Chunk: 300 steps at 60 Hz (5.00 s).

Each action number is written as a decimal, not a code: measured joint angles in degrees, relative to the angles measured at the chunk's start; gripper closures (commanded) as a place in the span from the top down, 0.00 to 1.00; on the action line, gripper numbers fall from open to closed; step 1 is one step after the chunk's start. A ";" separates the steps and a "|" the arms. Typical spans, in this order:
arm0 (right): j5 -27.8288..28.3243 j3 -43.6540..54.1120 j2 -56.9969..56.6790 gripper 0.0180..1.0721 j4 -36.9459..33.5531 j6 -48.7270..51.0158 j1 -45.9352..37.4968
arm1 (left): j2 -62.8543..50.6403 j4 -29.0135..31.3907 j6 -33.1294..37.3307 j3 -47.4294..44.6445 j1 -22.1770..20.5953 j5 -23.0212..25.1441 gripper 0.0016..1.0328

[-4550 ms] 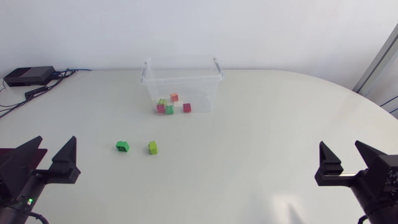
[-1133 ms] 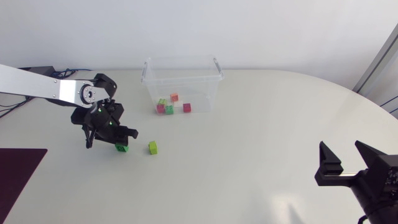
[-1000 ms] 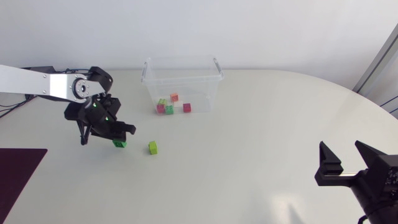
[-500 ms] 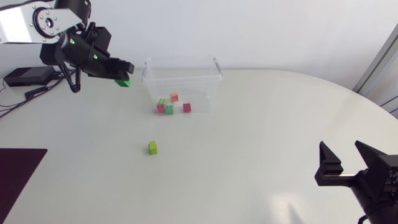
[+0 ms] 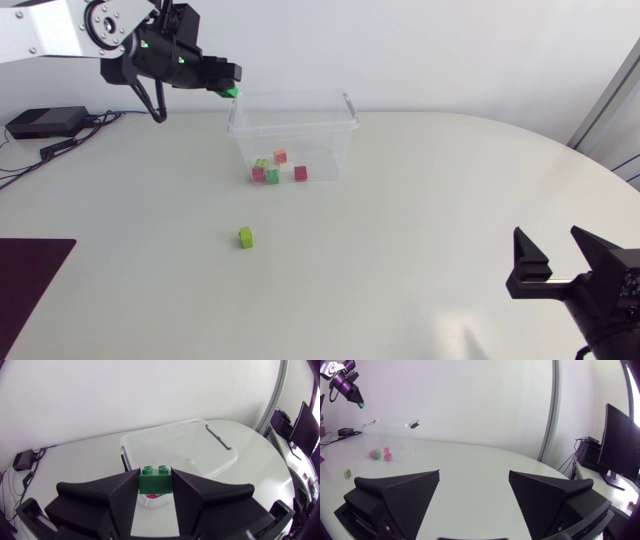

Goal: Place the duplo bricks in the container

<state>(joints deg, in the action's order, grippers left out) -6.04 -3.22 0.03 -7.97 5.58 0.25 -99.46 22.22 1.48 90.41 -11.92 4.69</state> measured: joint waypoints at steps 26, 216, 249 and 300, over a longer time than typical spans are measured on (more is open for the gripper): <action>0.00 0.00 0.00 0.95 0.00 -0.02 0.00 | -15.54 1.57 -0.24 15.10 -2.12 -0.72 0.91; -0.02 0.00 0.00 0.95 0.00 -0.02 0.00 | 2.67 19.41 44.33 -3.80 0.24 17.22 0.19; -0.02 0.00 0.00 0.95 0.00 -0.02 0.00 | -6.12 -5.44 19.15 3.37 1.42 11.85 0.20; -0.02 0.00 0.00 0.95 0.00 0.00 0.00 | -18.12 1.90 13.68 19.85 0.07 2.67 0.97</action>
<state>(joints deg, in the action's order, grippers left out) -6.07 -3.22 0.03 -7.97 5.58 0.25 -117.58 24.12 15.16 110.26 -11.86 7.35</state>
